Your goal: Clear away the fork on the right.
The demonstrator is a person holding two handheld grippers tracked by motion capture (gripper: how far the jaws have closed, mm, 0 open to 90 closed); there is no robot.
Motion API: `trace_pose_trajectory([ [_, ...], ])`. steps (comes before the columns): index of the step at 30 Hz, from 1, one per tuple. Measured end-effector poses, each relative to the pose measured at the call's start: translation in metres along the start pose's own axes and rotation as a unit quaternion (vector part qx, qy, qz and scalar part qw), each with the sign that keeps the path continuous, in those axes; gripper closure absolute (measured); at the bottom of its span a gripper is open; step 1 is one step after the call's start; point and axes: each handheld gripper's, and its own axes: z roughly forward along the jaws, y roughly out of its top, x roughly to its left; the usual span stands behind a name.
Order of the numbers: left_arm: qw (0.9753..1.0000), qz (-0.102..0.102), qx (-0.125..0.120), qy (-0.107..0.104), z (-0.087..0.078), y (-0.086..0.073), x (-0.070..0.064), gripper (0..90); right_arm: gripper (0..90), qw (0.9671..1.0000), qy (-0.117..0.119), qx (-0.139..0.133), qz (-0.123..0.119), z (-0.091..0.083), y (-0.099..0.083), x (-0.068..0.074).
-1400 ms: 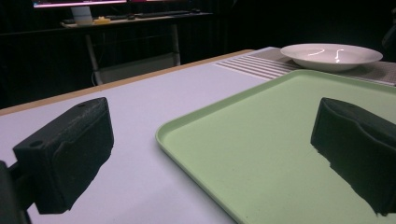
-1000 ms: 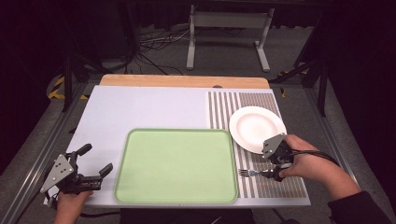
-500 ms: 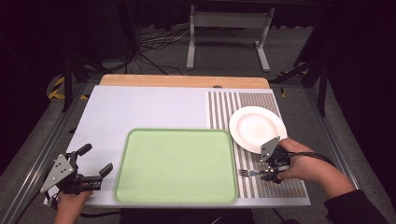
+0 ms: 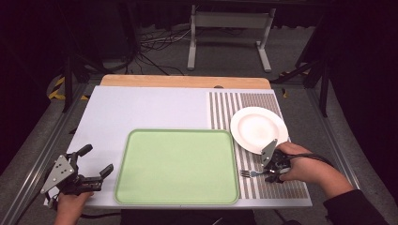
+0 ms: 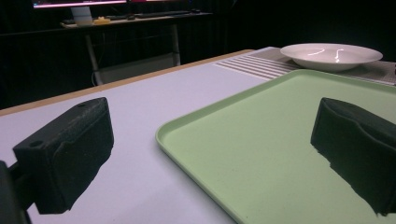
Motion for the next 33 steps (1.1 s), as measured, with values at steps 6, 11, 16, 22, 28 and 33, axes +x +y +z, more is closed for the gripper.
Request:
trace_pose_trajectory([
  [6, 1.0000, 0.000, 0.000, 0.000, 0.000, 0.000, 0.000, 0.0, 66.2, 0.9996, -0.004, 0.022, -0.017, -0.002, 0.001, -0.004],
  [11, 1.0000, 0.001, -0.001, 0.001, 0.000, 0.000, 0.000, 0.0, 74.9, 0.9988, 0.005, 0.033, -0.037, -0.002, 0.003, -0.007],
  [16, 1.0000, 0.000, 0.000, 0.001, 0.000, 0.000, 0.000, 0.0, 78.0, 0.9982, 0.003, 0.035, -0.049, -0.002, 0.004, -0.008],
  [22, 1.0000, 0.000, 0.000, 0.000, 0.000, 0.000, 0.000, 0.0, 78.5, 0.9975, 0.005, 0.039, -0.058, -0.002, 0.005, -0.008],
  [28, 1.0000, -0.001, 0.001, 0.000, 0.000, 0.000, 0.000, 0.0, 78.8, 0.9972, 0.005, 0.045, -0.059, -0.003, 0.006, -0.007],
  [33, 1.0000, -0.001, 0.000, 0.000, 0.000, 0.000, 0.000, 0.0, 78.8, 0.9977, -0.001, 0.038, -0.056, -0.010, 0.006, -0.005],
])
